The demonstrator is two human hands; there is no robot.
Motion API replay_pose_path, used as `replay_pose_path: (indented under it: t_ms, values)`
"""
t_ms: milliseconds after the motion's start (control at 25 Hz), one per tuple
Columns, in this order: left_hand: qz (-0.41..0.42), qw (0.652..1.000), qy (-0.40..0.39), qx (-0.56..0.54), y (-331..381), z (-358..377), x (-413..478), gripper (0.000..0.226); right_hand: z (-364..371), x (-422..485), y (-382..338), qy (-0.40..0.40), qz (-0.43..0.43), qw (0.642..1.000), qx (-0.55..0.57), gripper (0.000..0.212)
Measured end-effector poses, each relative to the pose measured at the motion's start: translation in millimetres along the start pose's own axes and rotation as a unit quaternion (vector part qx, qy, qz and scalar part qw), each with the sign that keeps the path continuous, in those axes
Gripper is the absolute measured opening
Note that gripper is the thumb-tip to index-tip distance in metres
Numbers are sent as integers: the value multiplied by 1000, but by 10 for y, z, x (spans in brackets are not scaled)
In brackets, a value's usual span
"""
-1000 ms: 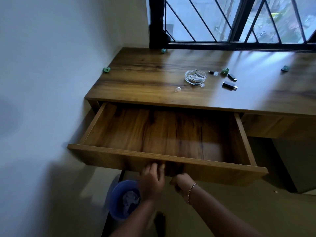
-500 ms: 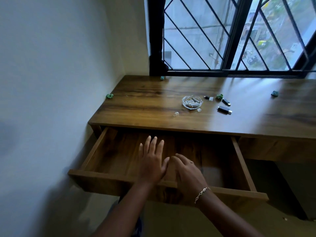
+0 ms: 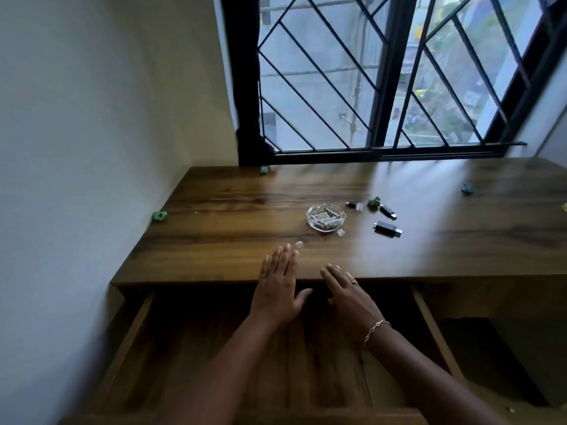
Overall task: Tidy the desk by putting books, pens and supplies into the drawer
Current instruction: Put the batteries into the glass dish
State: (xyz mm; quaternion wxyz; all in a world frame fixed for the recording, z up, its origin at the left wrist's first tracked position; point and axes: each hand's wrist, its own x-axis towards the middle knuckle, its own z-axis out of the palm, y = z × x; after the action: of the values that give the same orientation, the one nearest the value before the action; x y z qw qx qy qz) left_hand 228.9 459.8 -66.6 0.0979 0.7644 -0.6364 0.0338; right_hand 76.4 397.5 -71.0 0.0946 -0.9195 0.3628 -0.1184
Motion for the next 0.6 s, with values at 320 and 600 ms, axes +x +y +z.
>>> replay_pose_path:
  t_ms: [320,600]
  values:
    - [12,996,-65,-64,-22,62,707,82,-254,725,413,-39,43,998,1,71]
    - [-38,987,-88,-129,-95,124,1368,72,-308,1685,873,-89,18,996,-16,100]
